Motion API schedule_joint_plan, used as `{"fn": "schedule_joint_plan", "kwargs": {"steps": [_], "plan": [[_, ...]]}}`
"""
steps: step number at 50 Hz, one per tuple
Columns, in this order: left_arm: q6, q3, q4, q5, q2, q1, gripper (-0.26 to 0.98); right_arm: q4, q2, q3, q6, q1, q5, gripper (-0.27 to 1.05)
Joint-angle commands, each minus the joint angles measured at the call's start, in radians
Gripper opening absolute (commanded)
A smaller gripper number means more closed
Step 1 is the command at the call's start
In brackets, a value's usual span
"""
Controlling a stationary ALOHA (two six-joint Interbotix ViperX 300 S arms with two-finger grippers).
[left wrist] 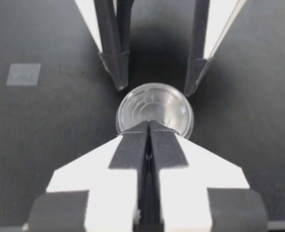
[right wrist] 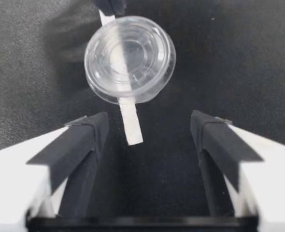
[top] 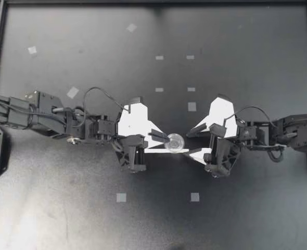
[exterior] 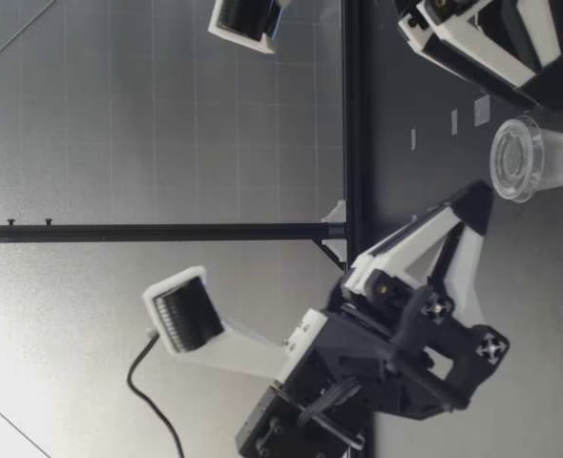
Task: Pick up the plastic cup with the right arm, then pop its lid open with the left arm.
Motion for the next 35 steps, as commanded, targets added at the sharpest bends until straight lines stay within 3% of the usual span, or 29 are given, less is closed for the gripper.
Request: {"fn": "schedule_joint_plan", "kwargs": {"steps": [1, 35], "plan": [[0.000, -0.017, 0.002, -0.003, -0.011, 0.005, 0.02, -0.003, -0.009, -0.018, -0.002, -0.008, -0.005, 0.69], [0.003, -0.026, 0.002, -0.003, 0.021, 0.014, 0.02, -0.023, 0.037, -0.080, 0.000, -0.002, -0.011, 0.69]]}}
